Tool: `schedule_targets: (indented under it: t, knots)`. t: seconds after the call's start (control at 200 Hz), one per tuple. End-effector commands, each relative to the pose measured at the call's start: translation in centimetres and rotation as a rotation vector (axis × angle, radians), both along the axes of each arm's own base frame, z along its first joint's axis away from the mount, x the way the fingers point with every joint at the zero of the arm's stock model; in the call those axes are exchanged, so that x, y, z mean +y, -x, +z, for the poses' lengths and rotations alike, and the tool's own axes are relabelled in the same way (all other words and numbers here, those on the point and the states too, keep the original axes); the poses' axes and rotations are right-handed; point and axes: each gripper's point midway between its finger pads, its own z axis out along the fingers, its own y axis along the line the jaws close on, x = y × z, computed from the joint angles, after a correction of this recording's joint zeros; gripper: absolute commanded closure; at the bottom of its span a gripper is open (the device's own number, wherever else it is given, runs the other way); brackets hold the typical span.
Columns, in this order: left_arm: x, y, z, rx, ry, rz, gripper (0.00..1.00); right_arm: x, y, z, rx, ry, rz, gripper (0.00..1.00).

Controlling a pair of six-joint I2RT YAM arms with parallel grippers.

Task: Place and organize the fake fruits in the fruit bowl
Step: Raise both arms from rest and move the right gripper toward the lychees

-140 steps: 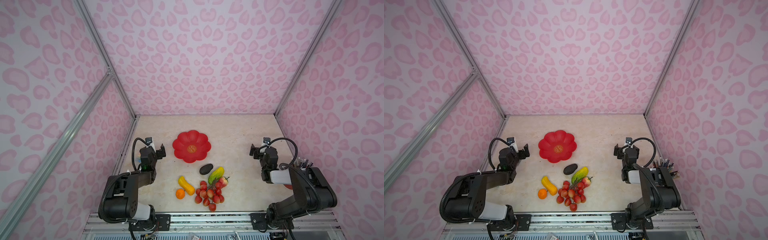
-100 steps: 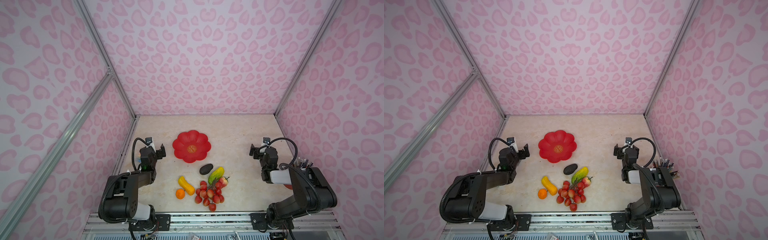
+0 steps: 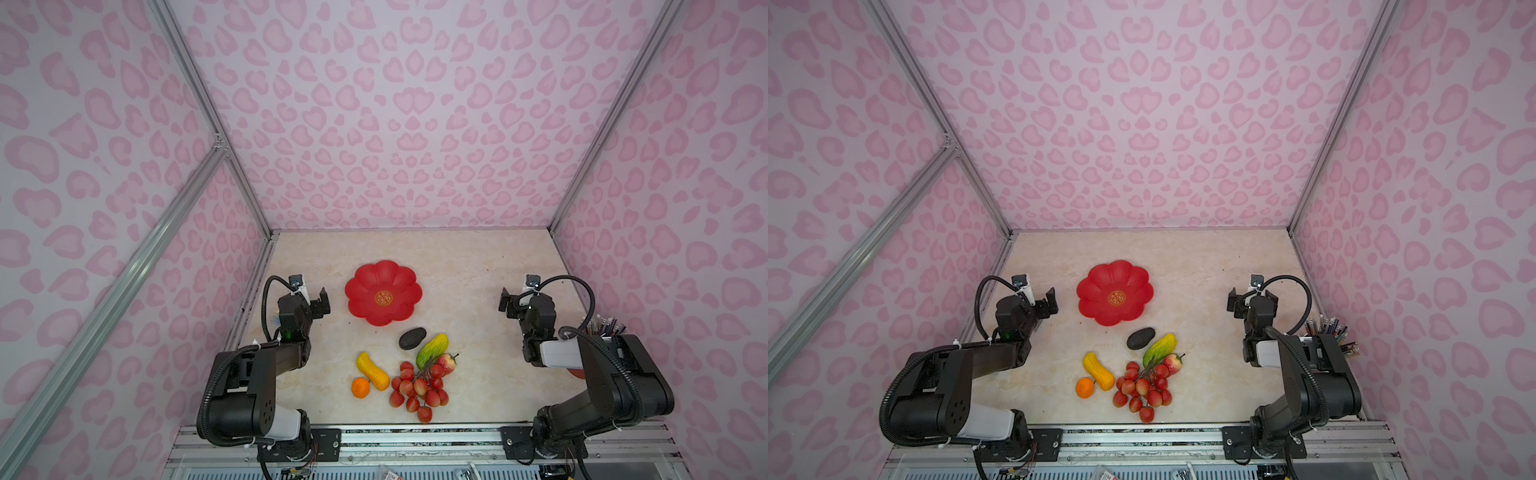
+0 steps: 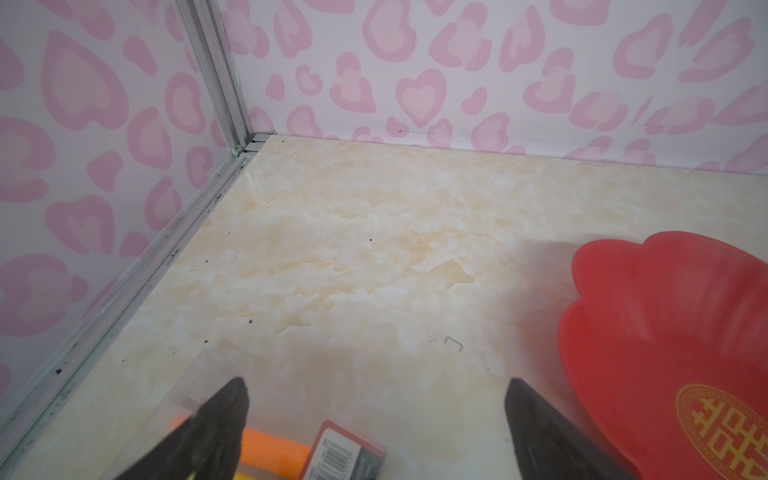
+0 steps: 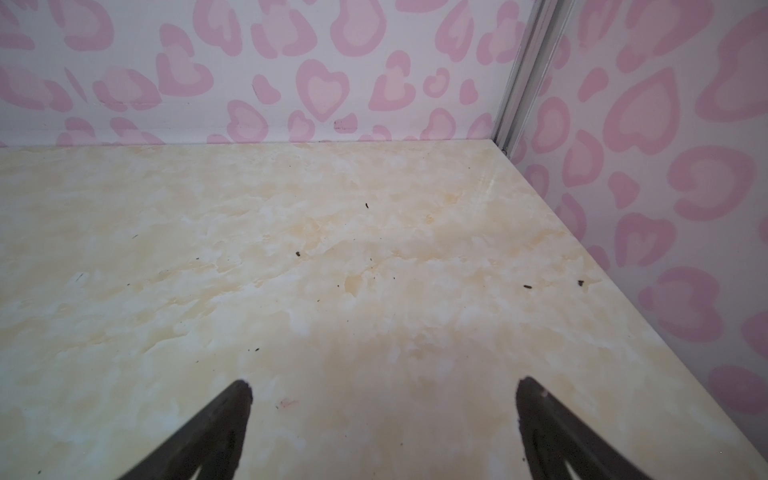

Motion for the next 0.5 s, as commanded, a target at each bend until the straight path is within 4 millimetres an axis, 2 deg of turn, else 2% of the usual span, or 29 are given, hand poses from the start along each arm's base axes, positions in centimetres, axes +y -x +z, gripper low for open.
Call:
schedule_targets:
  t: [0.0, 0.105, 0.2, 0.28, 0.425, 0.465, 0.495]
  knots:
    - [-0.2, -0.3, 0.9, -0.036, 0.005, -0.013, 0.03, 0.0, 0.0, 0.0, -0.001, 0.003, 0.0, 0.01]
    - [-0.2, -0.2, 1.1, -0.046, 0.003, -0.012, 0.0, 0.0, 0.0, 0.1, -0.003, 0.002, 0.0, 0.01]
    - [-0.2, -0.4, 2.5, -0.032, 0.001, -0.014, 0.04, 0.0, 0.0, 0.1, -0.005, 0.003, 0.0, 0.01]
    - [0.0, -0.1, 3.5, -0.041, -0.007, 0.009, 0.05, 0.0, -0.3, 1.3, -0.038, 0.011, 0.0, 0.01]
    - [-0.4, 0.6, 5.4, -0.056, 0.028, 0.043, 0.06, -0.2, -1.0, 3.0, 0.082, 0.009, -0.032, 0.01]
    - [-0.8, 0.6, 6.4, -0.082, 0.074, 0.036, 0.06, -0.2, -1.3, 4.2, 0.081, -0.031, -0.043, 0.01]
    - [-1.0, 0.7, 7.0, -0.097, 0.104, 0.029, 0.06, -0.8, -1.3, 4.9, 0.069, -0.117, -0.117, 0.01]
